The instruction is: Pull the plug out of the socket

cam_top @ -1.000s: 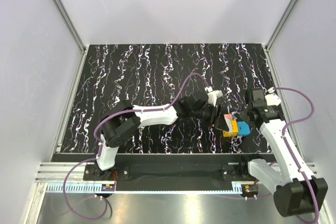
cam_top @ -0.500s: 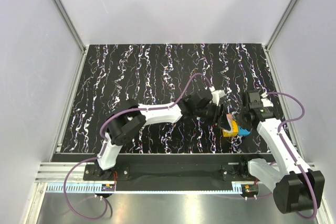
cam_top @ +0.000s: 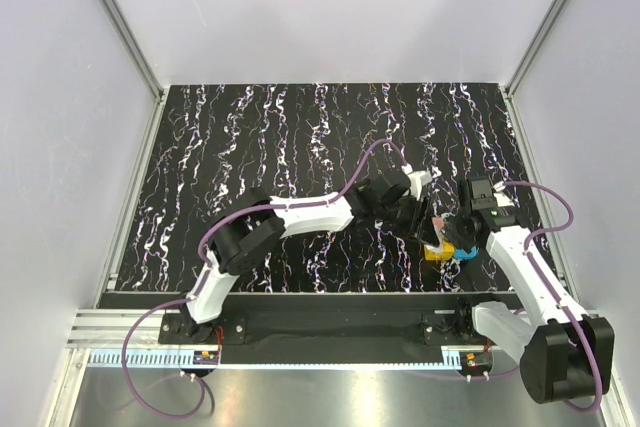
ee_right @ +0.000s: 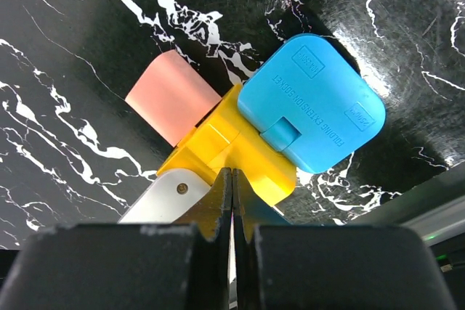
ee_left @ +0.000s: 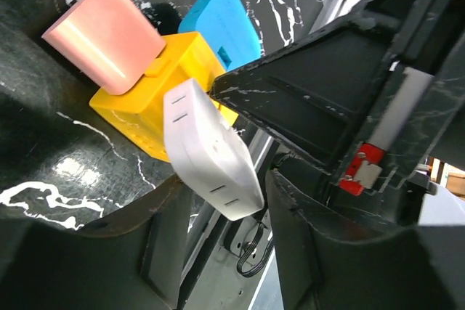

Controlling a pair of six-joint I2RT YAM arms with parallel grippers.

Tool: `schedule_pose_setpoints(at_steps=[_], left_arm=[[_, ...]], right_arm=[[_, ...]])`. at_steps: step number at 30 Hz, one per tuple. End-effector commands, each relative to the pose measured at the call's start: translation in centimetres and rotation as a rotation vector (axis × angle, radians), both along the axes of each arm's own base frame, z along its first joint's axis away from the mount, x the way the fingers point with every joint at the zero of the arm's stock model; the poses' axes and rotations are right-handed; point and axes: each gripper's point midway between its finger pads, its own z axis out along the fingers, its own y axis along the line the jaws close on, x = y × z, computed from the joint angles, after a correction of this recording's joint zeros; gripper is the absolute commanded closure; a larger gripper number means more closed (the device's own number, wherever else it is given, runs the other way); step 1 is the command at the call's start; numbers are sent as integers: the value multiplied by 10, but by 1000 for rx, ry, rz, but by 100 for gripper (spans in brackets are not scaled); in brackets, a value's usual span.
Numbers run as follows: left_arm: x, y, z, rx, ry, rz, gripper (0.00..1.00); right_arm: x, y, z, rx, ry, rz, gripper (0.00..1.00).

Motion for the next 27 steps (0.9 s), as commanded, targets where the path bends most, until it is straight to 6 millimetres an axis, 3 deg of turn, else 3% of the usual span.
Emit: schedule_pose_setpoints(at_steps=[1, 3, 7, 12, 16, 22, 27], left_arm=[[9, -8, 16, -29, -45, 10, 53], [10, -7, 14, -20, -44, 16, 57], [15, -6, 17, -17, -50, 35, 80], [18, -6, 29, -31, -47, 68, 100], [22, -6, 35, -39, -41, 102, 100], [26, -6, 41, -110, 17, 172, 100], [26, -7, 59, -214, 4, 186, 100]], right_arm=[[-2, 0, -9, 10, 20, -36, 100], [-4, 0, -12, 15, 35, -43, 100], [-11, -3, -19, 0, 67, -62, 100], [-19, -6, -21, -14, 97, -83, 100], [-17, -5, -20, -3, 97, -99, 100], [-21, -6, -38, -14, 200, -138, 100], [-23, -5, -46, -16, 248, -150, 100]])
